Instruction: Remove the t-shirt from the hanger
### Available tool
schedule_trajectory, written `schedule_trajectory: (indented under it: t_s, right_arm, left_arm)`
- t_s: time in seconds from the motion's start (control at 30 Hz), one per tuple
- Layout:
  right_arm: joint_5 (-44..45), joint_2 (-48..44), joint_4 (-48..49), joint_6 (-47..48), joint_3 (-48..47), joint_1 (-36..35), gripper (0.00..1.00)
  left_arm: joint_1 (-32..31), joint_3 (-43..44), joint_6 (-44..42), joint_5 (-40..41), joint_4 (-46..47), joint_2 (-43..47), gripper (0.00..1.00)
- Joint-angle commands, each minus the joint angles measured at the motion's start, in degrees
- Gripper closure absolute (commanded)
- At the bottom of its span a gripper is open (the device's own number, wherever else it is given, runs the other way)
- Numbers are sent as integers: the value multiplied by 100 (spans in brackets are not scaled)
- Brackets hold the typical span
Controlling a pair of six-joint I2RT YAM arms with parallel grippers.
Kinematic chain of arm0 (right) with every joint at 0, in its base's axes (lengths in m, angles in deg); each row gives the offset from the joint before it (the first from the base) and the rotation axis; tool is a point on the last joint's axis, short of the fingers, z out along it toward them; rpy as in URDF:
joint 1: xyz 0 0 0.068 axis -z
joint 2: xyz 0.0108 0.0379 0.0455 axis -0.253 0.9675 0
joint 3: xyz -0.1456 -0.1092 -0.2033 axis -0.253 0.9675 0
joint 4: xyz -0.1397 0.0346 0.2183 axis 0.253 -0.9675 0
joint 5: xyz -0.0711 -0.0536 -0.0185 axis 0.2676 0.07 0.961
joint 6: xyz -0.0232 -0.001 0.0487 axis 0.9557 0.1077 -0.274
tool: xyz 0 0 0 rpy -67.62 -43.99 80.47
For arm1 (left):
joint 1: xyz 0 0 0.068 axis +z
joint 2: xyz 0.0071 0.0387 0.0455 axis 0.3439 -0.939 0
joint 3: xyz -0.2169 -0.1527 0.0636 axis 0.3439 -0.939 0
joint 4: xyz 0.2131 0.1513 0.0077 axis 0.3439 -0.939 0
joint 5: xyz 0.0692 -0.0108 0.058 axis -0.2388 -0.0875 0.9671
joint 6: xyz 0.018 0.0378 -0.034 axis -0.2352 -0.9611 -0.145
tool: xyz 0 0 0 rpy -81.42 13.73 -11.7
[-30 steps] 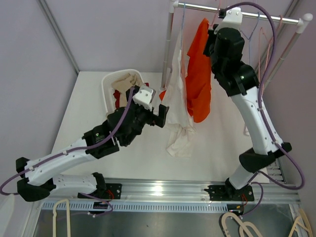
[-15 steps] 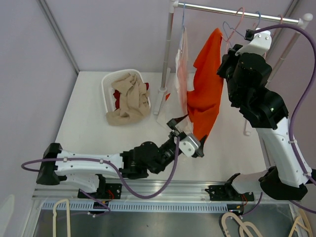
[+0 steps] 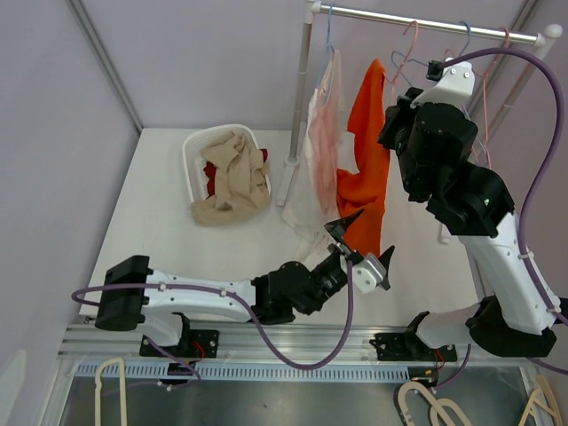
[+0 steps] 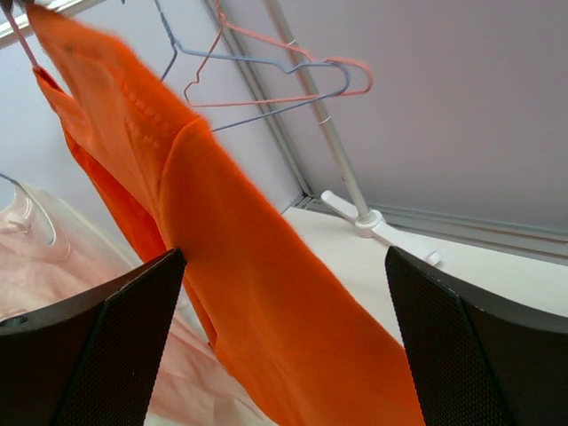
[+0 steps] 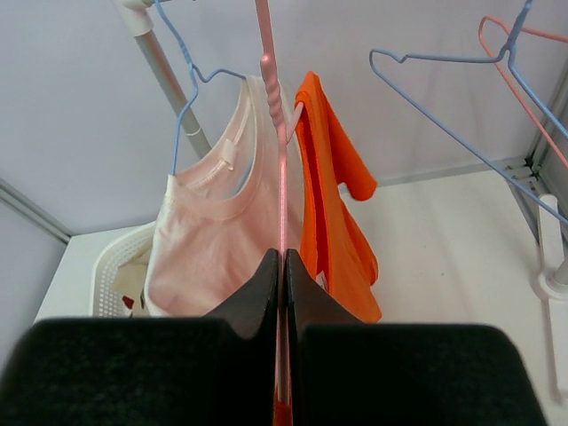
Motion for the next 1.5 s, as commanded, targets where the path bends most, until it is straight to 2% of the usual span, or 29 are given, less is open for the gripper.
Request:
schedule_trajectory:
  t_s: [0.0, 0.07, 0.1, 0.13, 0.17, 0.23, 0.27, 0.4, 0.47, 0.5, 0.53, 0.6, 0.8, 0.93, 0.97, 1.03, 1.23, 1.37, 1.4, 1.43, 1.47]
  right_arm:
    - [270, -40, 302, -42, -389, -170, 100]
    - [314, -13, 293, -7, -425, -285, 100]
    - [332, -22, 302, 11, -425, -311, 100]
    - [349, -31, 302, 2, -416, -337, 100]
    - [358, -31, 310, 11, -416, -346, 100]
    - [393, -48, 337, 37, -399, -355, 100]
    - [393, -48, 354, 46, -381, -355, 100]
    - [542, -5, 521, 221, -355, -355, 100]
    - [867, 57, 905, 581, -232, -355, 100]
    - [972, 75, 1091, 730, -162, -364, 100]
    - [1060, 83, 1284, 897, -92, -346, 100]
    - [1228, 153, 1847, 1346, 76, -277, 100]
    - [1053, 444, 1928, 1409, -240, 145, 100]
    - [991, 479, 1857, 1409, -206, 339, 100]
    - [974, 479, 1823, 1374, -179, 365, 100]
    - [912, 479, 1796, 1269, -83, 436, 100]
    - [561, 479, 1270, 900, -248, 559, 100]
    - [166, 479, -255, 93, -496, 576, 100]
    - [-53, 392, -539, -101, -382, 751, 100]
    - [-882, 330, -1055, -547, -33, 944, 100]
    - [-890, 277, -1226, -551, -30, 1172, 100]
  left_arm:
    - [486, 140, 681, -385, 159, -25, 0]
    - [766, 218, 1112, -543, -209, -112, 2]
    - [846, 358, 1201, -570, -359, -182, 7]
    - [899, 499, 1315, -492, -578, -244, 19]
    - [969, 596, 1342, -465, -719, -375, 54]
    - [988, 938, 1290, -264, -957, -490, 82]
    - [979, 974, 1246, -228, -1080, -525, 98]
    - [778, 1036, 1009, 0, -1011, -429, 99]
    - [393, 992, 448, 428, -705, -411, 99]
    - [216, 931, 237, 588, -207, -429, 99]
    - [49, 870, -148, 720, 24, -438, 99]
    - [-452, 791, -380, 1071, 437, -429, 99]
    - [-1428, 219, -1319, 1670, 2002, -437, 99]
    - [-1710, 262, -2889, 2065, 3477, -780, 99]
    - [-1789, 341, -3190, 2110, 4098, -946, 99]
    - [-1833, 499, -3874, 2232, 4595, -1087, 99]
    - [-1772, 351, -3608, 2321, 4650, -1001, 99]
    - [-1658, 0, -3317, 2523, 4527, -763, 99]
    - [-1666, -79, -3264, 2567, 4500, -711, 99]
    - [-1667, -306, -3098, 2680, 4465, -597, 99]
    - [-1675, -396, -3009, 2682, 4456, -544, 99]
